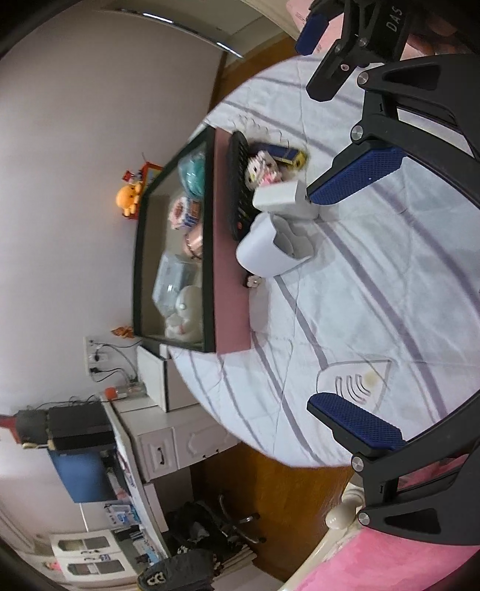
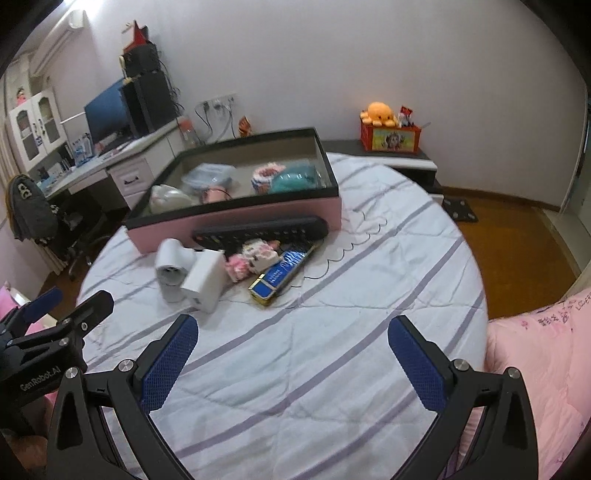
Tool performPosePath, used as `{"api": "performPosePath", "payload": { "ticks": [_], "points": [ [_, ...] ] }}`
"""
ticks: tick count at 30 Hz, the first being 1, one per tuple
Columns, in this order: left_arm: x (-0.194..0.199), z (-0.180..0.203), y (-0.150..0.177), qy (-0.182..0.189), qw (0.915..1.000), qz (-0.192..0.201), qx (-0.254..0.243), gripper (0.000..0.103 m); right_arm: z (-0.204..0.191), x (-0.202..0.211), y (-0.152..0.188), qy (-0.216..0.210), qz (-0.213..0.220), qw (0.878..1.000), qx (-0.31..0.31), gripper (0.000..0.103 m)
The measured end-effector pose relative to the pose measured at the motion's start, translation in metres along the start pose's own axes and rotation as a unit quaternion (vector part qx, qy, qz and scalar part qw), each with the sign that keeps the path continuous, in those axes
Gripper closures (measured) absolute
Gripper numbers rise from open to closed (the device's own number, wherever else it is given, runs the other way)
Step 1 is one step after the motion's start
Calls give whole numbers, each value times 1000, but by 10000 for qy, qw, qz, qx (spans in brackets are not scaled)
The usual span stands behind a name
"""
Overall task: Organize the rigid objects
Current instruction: 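Withdraw both grippers from the box and reach toward the white hair dryer, then grasp the white hair dryer with the left gripper while the right grasps the blue-gold box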
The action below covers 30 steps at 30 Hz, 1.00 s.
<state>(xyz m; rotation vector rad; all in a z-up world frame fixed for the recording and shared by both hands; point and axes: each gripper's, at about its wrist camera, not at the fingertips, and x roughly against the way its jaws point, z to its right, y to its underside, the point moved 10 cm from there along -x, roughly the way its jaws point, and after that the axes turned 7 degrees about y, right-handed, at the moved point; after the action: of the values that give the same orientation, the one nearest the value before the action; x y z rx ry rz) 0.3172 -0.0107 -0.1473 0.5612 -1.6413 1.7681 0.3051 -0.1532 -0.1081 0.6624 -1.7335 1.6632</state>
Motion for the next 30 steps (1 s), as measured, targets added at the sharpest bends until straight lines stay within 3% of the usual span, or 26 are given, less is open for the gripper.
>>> {"api": "performPosePath", "payload": {
  "ticks": [8, 16, 19, 24, 30],
  "points": [
    [-58, 3, 5, -53, 9988, -438, -208, 0, 1, -45, 3, 63, -341, 9994, 10, 0],
    [-88, 8, -1, -2, 9976, -647, -267, 0, -6, -78, -8, 26, -465, 9989, 28, 0],
    [-95, 7, -3, 239, 9969, -738, -96, 0, -3, -87, -12, 51, -466, 9989, -44, 5],
    [-98, 11, -4, 252, 9965, -785, -169, 0, -3, -90, -12, 28, -483, 9988, 35, 10],
    [-101, 20, -9, 404, 9958, -774, -277, 3, -5, -84, -11, 83, -516, 9985, 154, 25]
  ]
}}
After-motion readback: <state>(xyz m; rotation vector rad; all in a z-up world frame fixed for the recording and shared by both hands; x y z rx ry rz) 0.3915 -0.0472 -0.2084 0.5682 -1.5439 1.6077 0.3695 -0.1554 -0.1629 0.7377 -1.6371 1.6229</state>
